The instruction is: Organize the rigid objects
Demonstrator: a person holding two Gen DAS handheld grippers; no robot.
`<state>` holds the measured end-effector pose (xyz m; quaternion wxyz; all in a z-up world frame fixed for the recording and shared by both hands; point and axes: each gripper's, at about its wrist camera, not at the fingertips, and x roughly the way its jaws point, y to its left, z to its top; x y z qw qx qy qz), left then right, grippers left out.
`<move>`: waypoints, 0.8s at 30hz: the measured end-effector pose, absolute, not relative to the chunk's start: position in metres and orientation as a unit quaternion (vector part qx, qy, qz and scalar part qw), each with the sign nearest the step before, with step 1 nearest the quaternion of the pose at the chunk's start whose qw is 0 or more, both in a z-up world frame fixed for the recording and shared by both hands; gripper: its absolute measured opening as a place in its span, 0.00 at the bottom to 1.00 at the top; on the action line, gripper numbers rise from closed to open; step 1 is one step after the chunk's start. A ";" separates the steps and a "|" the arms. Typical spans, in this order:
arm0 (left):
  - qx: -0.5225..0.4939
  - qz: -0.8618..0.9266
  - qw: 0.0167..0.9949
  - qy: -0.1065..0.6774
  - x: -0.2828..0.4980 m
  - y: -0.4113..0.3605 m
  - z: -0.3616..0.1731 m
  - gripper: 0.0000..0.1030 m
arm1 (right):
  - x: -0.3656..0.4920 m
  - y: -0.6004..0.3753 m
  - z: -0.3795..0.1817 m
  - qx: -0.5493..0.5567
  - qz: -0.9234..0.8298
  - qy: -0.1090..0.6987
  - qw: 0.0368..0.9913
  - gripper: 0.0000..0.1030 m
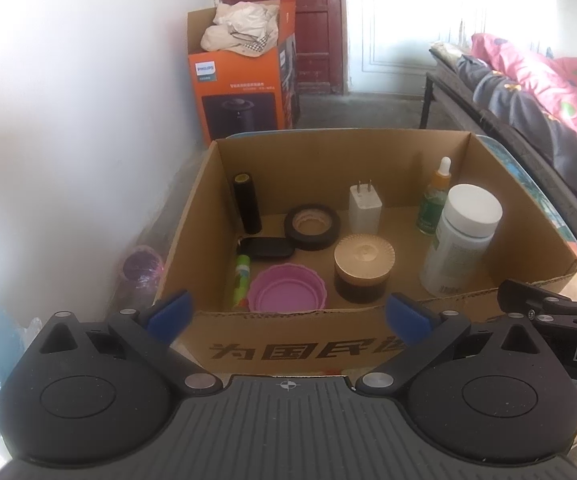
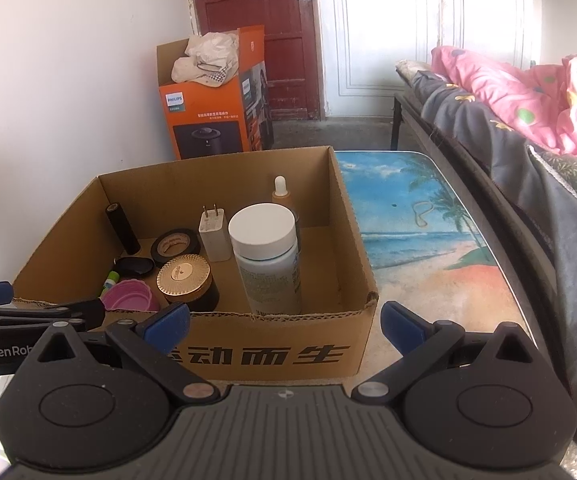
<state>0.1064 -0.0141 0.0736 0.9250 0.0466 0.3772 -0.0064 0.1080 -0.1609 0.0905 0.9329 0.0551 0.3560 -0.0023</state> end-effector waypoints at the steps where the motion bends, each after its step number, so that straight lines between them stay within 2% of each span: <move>1: 0.049 -0.005 0.925 0.377 0.106 -0.015 0.074 1.00 | 0.108 -0.160 0.090 0.054 -0.003 0.357 0.933 1.00; 24: 0.055 0.005 0.926 0.374 0.103 -0.015 0.076 0.99 | 0.104 -0.157 0.094 0.043 -0.011 0.351 0.935 1.00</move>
